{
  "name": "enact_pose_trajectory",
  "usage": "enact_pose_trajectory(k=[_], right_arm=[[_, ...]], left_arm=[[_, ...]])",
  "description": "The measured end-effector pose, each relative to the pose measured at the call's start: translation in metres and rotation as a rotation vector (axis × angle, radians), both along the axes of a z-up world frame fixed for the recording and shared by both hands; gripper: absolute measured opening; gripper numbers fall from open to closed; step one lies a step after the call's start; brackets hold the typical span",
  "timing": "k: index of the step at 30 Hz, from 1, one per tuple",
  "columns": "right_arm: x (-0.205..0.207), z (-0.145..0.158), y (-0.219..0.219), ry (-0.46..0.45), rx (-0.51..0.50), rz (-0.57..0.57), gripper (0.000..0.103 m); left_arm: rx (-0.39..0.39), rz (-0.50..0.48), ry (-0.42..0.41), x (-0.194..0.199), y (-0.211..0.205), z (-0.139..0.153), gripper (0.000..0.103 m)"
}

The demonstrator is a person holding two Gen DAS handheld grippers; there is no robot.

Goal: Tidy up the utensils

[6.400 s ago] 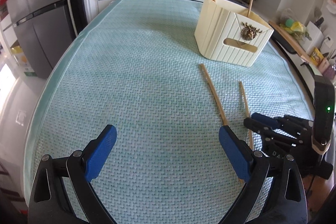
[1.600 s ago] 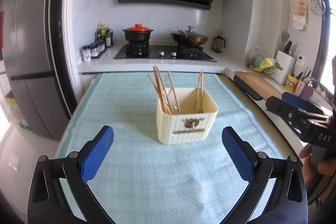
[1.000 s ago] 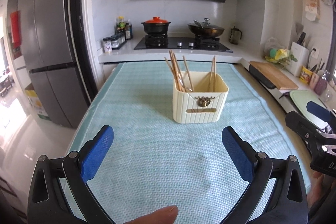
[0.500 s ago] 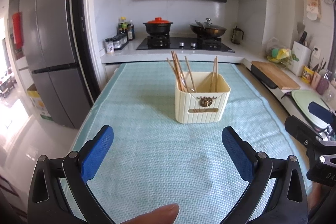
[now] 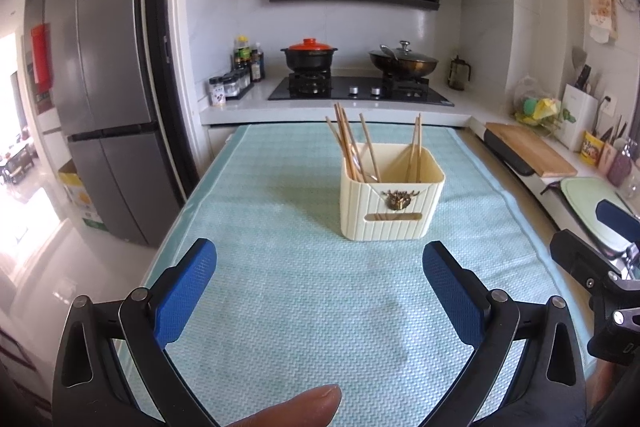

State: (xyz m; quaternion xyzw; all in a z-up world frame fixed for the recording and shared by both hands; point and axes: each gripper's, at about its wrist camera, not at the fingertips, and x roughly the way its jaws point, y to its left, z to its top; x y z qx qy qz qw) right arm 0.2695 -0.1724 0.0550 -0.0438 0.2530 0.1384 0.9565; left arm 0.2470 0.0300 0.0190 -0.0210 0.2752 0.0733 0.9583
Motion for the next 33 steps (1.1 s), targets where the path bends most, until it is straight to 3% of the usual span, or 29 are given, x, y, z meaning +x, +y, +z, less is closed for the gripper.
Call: enact_pose_trajectory(k=[13,24,33], right_arm=[[-0.0043,0.0019,0.0025,-0.01,-0.011,0.009,0.101],[-0.0075,0.0027,0.0052,-0.014,-0.028,0.012,0.102],[-0.0078,0.0025,0.0048,-0.016,-0.043,0.007,0.102]], left_arm=[[-0.013,-0.02,0.018,-0.0009,0.0002,0.001,0.103],[0.042,0.003,0.008,-0.0027,-0.004,0.0019,0.103],[0.034,-0.006,0.014,-0.0019,-0.0046,0.0021,0.103]])
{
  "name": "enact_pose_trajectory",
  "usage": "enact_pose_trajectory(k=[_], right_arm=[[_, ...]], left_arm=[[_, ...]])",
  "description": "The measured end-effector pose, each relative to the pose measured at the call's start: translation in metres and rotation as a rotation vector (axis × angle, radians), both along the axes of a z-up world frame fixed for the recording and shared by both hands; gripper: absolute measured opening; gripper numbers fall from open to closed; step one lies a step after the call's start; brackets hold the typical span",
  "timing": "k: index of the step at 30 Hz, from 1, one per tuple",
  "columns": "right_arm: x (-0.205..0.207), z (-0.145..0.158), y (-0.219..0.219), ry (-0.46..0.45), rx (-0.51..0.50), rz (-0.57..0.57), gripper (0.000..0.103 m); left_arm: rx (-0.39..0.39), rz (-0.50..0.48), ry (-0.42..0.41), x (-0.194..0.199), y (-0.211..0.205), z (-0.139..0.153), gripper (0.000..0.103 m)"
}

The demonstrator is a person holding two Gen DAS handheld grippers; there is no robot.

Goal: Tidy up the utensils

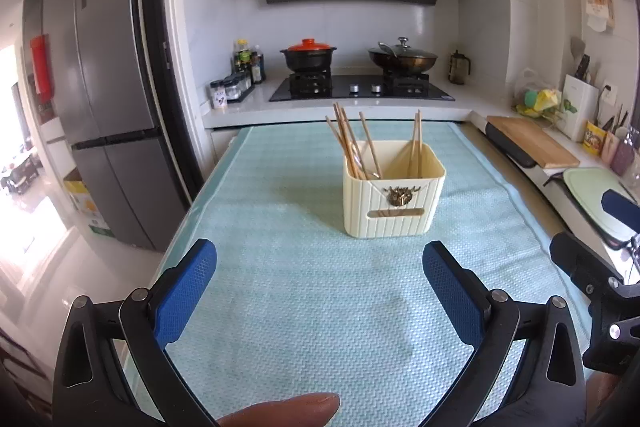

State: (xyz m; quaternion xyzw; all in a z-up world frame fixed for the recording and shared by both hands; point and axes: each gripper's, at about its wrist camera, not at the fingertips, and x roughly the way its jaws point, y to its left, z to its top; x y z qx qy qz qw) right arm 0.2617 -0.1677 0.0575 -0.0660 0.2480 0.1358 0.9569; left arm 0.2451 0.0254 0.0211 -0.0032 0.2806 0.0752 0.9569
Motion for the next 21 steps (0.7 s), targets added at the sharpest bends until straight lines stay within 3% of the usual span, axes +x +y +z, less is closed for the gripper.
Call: enact_pose_trajectory(k=[21], right_arm=[[-0.0052,-0.0046,-0.0024,0.013,-0.001,0.005,0.102]], left_arm=[[-0.002,-0.029,0.016,-0.0019,-0.0048,-0.0028,0.103]])
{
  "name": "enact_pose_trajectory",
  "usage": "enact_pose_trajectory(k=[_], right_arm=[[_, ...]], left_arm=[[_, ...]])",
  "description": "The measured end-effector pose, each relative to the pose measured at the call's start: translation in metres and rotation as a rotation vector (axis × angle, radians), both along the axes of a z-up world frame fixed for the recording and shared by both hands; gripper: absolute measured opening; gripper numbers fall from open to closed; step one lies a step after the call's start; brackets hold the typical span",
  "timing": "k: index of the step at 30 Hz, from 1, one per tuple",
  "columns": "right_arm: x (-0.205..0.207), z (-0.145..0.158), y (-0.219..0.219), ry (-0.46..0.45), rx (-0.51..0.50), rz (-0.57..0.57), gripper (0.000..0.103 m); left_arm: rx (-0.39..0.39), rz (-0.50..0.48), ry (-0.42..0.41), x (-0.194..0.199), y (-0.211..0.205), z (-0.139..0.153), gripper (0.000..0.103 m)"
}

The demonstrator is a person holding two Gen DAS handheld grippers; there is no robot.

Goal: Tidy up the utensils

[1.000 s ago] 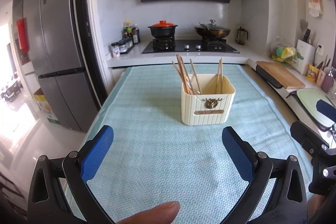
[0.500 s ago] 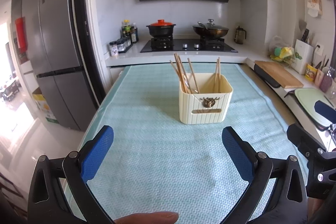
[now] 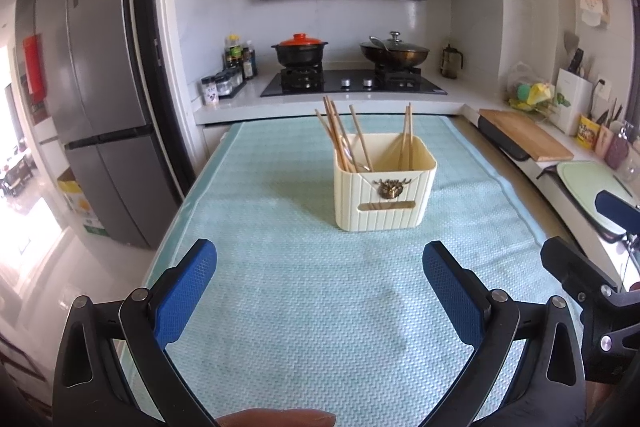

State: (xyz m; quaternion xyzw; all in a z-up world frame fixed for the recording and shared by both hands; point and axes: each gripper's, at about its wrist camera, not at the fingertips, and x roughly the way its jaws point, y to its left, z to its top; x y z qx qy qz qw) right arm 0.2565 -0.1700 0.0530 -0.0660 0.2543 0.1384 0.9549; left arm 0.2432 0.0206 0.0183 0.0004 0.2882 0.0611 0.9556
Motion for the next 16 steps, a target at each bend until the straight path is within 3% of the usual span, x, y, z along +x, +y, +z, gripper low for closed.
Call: enact_pose_trajectory(k=[16], right_arm=[[-0.0029,-0.0002,-0.005,-0.001,0.006,-0.01,0.102]], left_arm=[[0.003,0.004,-0.016,-0.0065,-0.0001,0.0012,0.103]])
